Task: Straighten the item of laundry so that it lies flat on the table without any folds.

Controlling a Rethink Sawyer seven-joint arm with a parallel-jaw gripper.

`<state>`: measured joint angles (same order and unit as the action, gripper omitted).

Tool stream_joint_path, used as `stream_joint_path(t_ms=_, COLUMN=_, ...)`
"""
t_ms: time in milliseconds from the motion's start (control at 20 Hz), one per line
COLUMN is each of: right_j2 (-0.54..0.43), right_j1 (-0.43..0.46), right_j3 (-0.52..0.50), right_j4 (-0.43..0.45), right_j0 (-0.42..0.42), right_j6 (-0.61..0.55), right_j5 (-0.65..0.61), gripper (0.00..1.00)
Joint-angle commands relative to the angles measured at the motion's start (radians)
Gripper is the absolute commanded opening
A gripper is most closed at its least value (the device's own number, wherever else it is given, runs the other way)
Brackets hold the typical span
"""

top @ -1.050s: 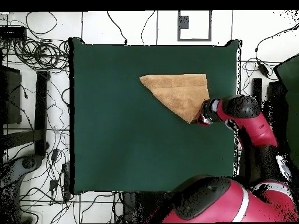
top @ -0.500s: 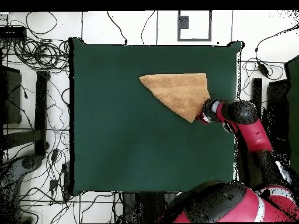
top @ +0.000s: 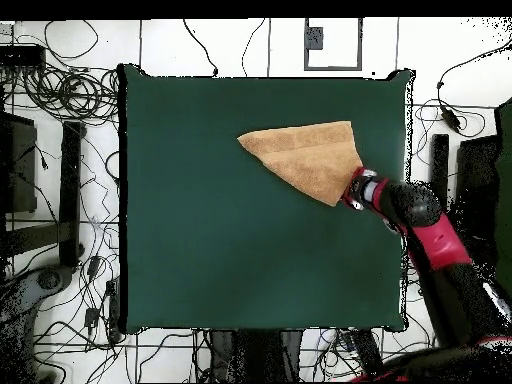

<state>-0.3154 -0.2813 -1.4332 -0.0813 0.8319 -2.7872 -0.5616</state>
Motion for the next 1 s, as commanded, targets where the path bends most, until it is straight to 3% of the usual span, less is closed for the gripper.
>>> stream_joint_path(t_ms=50, right_j2=-0.277, right_j1=0.361, right_j3=0.010, right_j4=0.224, right_j0=0.090, right_j6=0.196, right_j5=0.567, gripper=1.00)
stream_joint_path(t_ms=250, right_j2=-0.281, right_j1=0.349, right_j3=0.013, right_j4=0.255, right_j0=0.085, right_j6=0.115, right_j5=0.537, gripper=1.00)
stream_joint_path(t_ms=400, right_j2=-0.288, right_j1=0.322, right_j3=-0.028, right_j4=0.163, right_j0=0.084, right_j6=0.013, right_j5=0.438, gripper=1.00)
stream_joint_path(t_ms=700, right_j2=-0.435, right_j1=0.342, right_j3=-0.173, right_j4=0.033, right_j0=0.192, right_j6=-0.022, right_j5=0.308, gripper=1.00)
stream_joint_path(t_ms=1000, right_j2=-0.509, right_j1=0.330, right_j3=-0.299, right_j4=-0.051, right_j0=0.266, right_j6=-0.074, right_j5=0.231, gripper=1.00)
